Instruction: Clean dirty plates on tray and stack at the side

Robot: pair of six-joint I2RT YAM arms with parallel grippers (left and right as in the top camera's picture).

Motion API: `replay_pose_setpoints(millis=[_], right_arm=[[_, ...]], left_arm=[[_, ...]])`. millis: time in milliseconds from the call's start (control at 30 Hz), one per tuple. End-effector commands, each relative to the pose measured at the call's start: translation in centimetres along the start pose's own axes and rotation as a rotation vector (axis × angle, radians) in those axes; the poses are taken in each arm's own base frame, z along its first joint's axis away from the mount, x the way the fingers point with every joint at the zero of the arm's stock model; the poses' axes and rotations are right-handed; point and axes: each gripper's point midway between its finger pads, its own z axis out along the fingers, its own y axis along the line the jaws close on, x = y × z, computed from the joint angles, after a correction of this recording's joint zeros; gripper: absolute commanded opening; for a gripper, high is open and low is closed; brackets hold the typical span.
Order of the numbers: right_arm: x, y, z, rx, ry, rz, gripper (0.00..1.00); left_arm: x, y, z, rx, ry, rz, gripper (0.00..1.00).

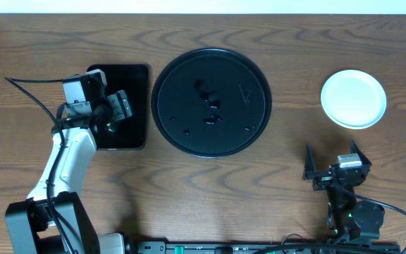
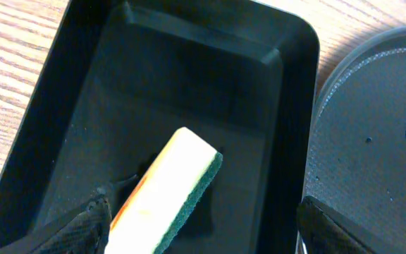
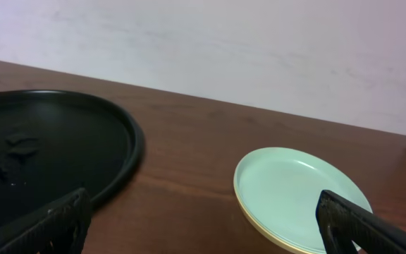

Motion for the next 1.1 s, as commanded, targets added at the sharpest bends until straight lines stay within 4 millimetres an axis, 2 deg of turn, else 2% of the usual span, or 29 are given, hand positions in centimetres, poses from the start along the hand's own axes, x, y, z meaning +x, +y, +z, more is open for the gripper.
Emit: replay_pose_setpoints(millis=[0,867,967,1067], right_arm=[[0.0,-0.1,0.0,0.005,0.0,-0.007,0.99],[0.0,-0.1,0.0,0.005,0.0,-0.007,0.99],[0.0,-0.1,0.0,0.005,0.0,-0.007,0.99],[0.0,-0.1,0.0,0.005,0.0,-0.007,0.99]], left_arm=[[-0.1,0.3,0.0,-0.012,-0.006,0.009,0.85],[0.0,0.3,0.0,-0.013,-0.003,0.009,0.85],[0.0,0.2,-0.5,-0.013,-0.003,0.009,0.85],[-0.4,0.0,-1.9,-0.01,-0.03,0.011,0.85]])
